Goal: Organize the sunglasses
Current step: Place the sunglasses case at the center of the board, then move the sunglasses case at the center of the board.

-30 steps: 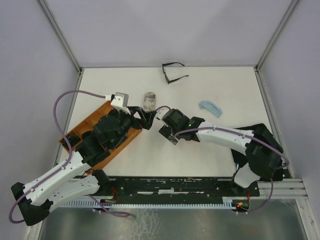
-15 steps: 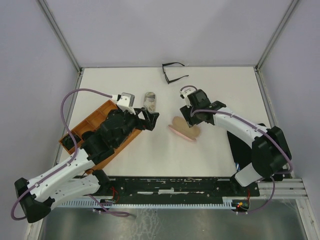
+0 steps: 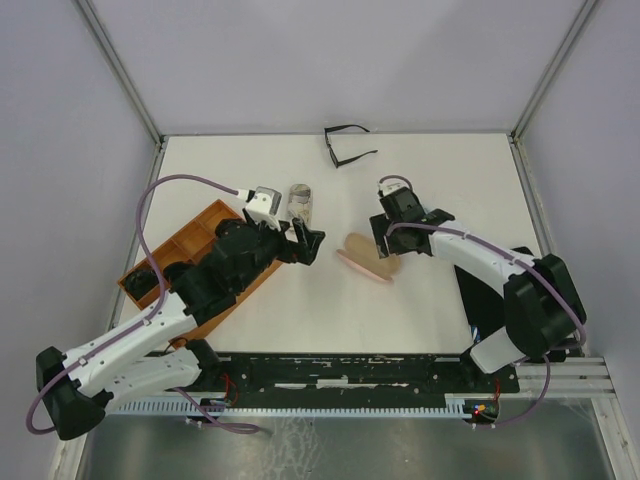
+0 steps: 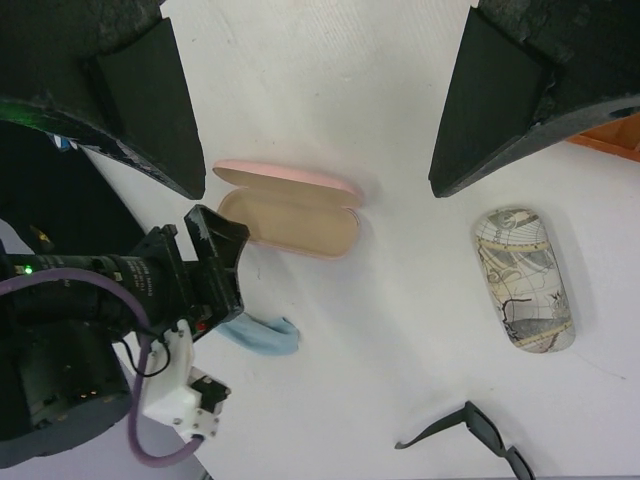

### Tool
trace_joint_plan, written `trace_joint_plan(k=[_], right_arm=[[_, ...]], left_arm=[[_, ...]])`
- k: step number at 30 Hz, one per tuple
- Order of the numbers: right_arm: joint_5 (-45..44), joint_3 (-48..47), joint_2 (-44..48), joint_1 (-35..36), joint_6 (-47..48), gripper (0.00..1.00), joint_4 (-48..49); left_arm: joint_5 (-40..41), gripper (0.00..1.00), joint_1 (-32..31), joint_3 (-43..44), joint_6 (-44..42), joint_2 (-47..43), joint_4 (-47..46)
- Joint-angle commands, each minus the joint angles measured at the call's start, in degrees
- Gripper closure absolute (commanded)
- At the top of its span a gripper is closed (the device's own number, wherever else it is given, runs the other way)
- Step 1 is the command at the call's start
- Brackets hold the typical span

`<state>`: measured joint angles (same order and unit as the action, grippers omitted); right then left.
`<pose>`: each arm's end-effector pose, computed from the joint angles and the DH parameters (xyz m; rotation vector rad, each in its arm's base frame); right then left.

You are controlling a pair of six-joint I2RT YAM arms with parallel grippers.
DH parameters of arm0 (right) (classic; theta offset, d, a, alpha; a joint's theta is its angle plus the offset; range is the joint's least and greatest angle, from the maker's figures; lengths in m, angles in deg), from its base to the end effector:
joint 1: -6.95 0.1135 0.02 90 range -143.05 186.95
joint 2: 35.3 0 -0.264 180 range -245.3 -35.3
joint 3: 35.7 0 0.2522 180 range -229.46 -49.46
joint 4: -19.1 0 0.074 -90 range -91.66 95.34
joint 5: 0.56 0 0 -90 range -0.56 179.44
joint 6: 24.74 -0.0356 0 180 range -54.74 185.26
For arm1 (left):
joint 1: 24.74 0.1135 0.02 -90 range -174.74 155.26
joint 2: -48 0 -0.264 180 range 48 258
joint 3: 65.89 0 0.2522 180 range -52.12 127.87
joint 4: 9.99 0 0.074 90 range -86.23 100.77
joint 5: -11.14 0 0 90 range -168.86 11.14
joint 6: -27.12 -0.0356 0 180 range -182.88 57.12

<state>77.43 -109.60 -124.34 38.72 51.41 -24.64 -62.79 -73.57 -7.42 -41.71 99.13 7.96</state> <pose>0.2719 0.1597 0.2184 -0.3249 2.5428 0.0281 0.1462 -0.1522 0.3313 0.2231 1.7794 -0.6420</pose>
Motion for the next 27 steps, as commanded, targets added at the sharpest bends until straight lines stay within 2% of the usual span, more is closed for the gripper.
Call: trace_joint_plan(k=[1,7,9,18,24,27], right_arm=[[-6.22,5.77,8.12,-0.18,-14.50,0.21,2.03],[-3.44,16.70,15.70,-0.11,-31.12,0.31,8.75],[-3.45,18.77,16.39,-0.12,-33.63,0.35,10.68],[-6.78,20.40,15.00,-0.12,-35.40,0.42,12.25],[-8.06,19.18,11.50,-0.07,-36.63,0.51,14.58],[-8.23,17.53,10.14,-0.11,-36.64,0.57,14.67]], left_arm=[[-0.72,0.00,0.19,-0.34,1.31,0.37,-2.81],[-0.06,0.00,0.25,-1.27,2.73,0.75,-3.82],[1.03,0.00,0.27,-0.73,4.30,1.12,-3.15],[6.43,0.01,0.27,10.59,16.90,4.95,6.77],[8.75,0.01,0.23,21.07,25.02,8.37,14.60],[9.07,0.01,0.24,25.83,26.02,9.47,17.51]])
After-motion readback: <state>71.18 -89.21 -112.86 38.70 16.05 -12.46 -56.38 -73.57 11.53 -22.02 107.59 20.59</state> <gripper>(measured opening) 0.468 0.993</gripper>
